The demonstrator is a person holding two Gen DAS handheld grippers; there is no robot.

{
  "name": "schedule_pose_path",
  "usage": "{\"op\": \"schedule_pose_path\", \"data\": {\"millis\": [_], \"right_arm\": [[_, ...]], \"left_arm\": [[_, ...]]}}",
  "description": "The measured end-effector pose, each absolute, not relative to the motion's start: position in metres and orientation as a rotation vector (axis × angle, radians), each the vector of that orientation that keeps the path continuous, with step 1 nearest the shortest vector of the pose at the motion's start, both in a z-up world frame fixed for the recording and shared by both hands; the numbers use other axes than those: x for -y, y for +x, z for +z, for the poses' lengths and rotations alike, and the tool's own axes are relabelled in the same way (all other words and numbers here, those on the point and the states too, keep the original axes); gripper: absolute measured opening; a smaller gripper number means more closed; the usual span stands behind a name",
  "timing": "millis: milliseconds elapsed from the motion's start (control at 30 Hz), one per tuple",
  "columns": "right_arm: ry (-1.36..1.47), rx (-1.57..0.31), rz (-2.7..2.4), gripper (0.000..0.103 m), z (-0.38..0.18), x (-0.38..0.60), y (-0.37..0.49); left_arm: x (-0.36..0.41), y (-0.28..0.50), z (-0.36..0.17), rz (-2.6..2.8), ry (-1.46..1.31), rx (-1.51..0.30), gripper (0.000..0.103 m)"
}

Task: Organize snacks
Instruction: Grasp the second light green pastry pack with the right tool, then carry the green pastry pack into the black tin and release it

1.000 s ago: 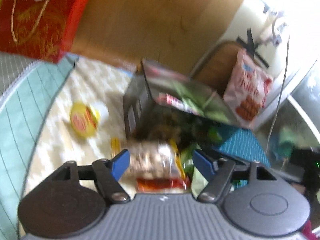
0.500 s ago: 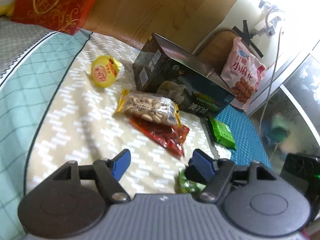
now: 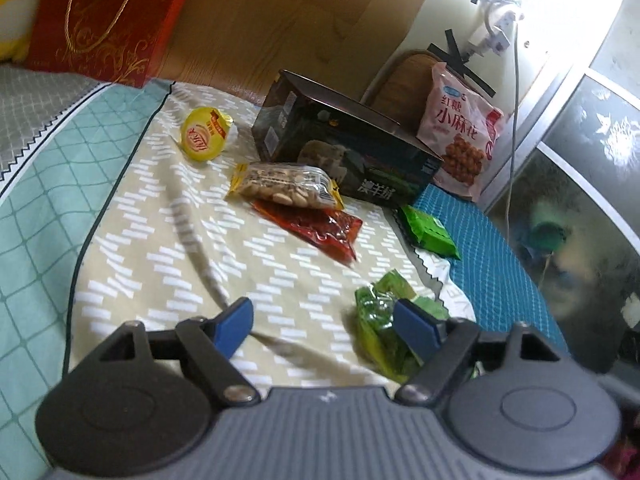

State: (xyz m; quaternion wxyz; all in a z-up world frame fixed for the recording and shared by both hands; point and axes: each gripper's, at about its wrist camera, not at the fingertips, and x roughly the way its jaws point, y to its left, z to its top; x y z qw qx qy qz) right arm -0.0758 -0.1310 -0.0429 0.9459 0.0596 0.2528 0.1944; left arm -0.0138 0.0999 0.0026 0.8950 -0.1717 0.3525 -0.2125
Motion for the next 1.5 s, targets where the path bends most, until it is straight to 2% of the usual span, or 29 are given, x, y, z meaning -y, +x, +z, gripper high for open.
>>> {"op": "schedule_pose_path", "data": {"millis": [167,300,533,800,967,1033,1067,1133,1333,1500], "right_arm": [[-0.062,-0.488,0.327,0.064,-0.044,0.124,-0.082],[-0.289,-0.341,0.013,0.064,-0.043,0.132,-0.086],[0.003,-0.344,0.089,0.065,-0.025,0.180,-0.087],[-0.088,-0.463,0.241,0.064,-0.031,0.159,-0.064],[-0.139,-0.544,0.308,0.064,-0.041,0.160,-0.042],[-0.179,-0.532,0.333,0.047,-0.042,0.157,-0.040],[-0.187,-0.534,0.353,0.046,-0.041,0.155,-0.038],[-0.175,-0.508,0.376,0.037,-0.039,0.155,-0.038],[-0.143,-0.398,0.394,0.037,-0.014,0.158,-0.028],[-0.188,-0.292,0.404,0.037,0.016,0.151,0.009]], "left_arm": [[-0.100,-0.021,0.002,-0.449,-0.343,-0.726,0.083],[-0.105,-0.026,0.001,-0.453,-0.375,-0.732,0.083],[-0.110,-0.026,0.008,-0.469,-0.446,-0.755,0.081],[-0.047,-0.011,0.044,-0.641,-0.328,-0.736,0.081],[-0.002,0.017,0.032,-0.664,-0.221,-0.805,0.081],[0.009,0.026,0.020,-0.678,-0.215,-0.856,0.081],[0.013,0.028,0.015,-0.686,-0.209,-0.864,0.080],[0.021,0.025,0.011,-0.710,-0.193,-0.866,0.076],[0.014,0.031,0.026,-0.701,-0.274,-0.844,0.076],[0.002,0.050,0.062,-0.695,-0.309,-0.716,0.076]]}}
